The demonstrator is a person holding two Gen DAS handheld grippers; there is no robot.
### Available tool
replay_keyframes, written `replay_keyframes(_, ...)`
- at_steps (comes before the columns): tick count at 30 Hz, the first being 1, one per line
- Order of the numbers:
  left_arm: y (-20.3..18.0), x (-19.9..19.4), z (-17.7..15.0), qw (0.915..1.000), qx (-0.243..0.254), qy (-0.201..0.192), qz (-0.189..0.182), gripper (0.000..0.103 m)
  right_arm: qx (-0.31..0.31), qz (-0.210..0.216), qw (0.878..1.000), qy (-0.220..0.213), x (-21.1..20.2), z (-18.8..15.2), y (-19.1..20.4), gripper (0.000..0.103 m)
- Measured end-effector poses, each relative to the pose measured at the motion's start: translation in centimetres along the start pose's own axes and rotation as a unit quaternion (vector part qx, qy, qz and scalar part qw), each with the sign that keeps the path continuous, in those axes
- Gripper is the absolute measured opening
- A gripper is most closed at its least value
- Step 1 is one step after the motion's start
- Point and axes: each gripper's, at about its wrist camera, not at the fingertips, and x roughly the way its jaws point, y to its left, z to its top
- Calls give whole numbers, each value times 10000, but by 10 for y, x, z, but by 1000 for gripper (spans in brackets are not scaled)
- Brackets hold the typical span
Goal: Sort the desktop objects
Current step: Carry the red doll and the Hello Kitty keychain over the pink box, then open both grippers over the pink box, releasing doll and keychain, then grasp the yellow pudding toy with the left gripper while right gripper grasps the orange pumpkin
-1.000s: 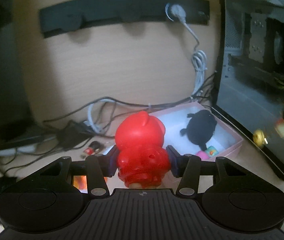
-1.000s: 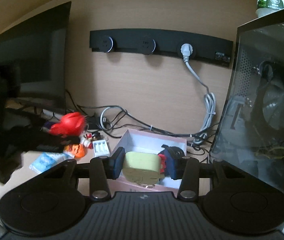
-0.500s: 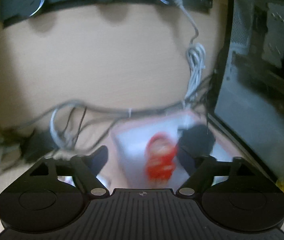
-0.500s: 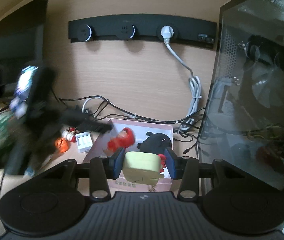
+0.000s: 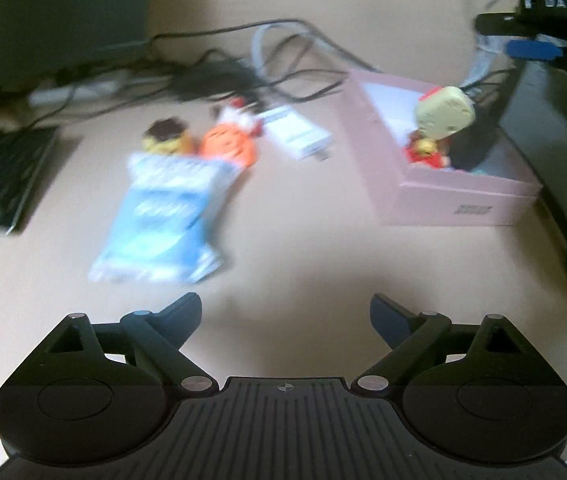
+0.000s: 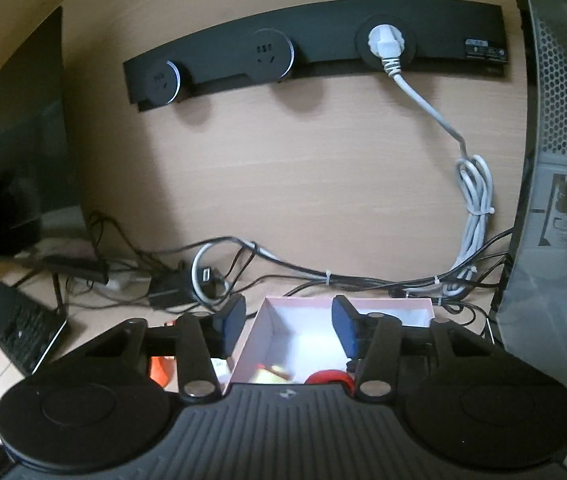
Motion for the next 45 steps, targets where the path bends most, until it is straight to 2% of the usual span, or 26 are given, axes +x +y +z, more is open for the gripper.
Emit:
replay_keyframes(1,3,-2,-3,10000,-56,18,54,96,38,0,10000,-14,-2,-2,-1,60)
replay_keyframes(4,9,-4,-10,9997,-182,75,149,96,145,-43,9999,50,-11,-13,-6,72)
replay_keyframes(7,7,-2,-11,9996,-181,93,215,96,21,-155,9994,298,-17,-32,-9,75)
replay_keyframes(11,2,-4,-6,9995,-43,-62,303,96,-475,-294,9968,576,-27,-64,1,79)
replay_keyframes(15,5,0,6,9987,-21,-218,456,96,-862,-233,9929,780,-36,-89,15,80)
replay_keyframes(19,12,9,19,9960,-6,-426,790,96,-1054,-211,9907,835,-43,-99,25,82)
replay_keyframes(23,21,33,33,9923,60,-407,1165,95,-1225,-231,9888,824,-52,-104,31,85)
replay_keyframes(26,26,47,42,9898,149,-415,1356,84,-1285,-146,9879,861,-55,-104,35,85)
replay_keyframes(27,29,49,44,9891,160,-418,1405,70,-1305,-91,9877,858,-56,-102,37,85)
replay_keyframes(28,32,49,45,9889,157,-400,1423,61,-1321,-28,9876,846,-56,-100,39,85)
replay_keyframes(30,39,43,42,9897,81,-381,1376,60,-1356,130,9874,804,-52,-95,45,85)
replay_keyframes(35,52,16,8,9907,78,-169,1346,60,-1570,707,9827,689,-26,-78,75,85)
replay_keyframes(38,59,-1,-12,9898,14,-44,1422,64,-1661,1053,9779,709,8,-70,101,82)
replay_keyframes(40,66,-10,-20,9878,-129,-29,1550,67,-1686,1211,9747,826,35,-65,118,64)
replay_keyframes(42,76,-18,-25,9857,-308,-20,1656,70,-1714,1250,9720,1014,71,-64,134,54)
replay_keyframes(45,87,-32,-27,9855,-555,-89,1600,76,-1851,974,9712,1140,120,-67,152,54)
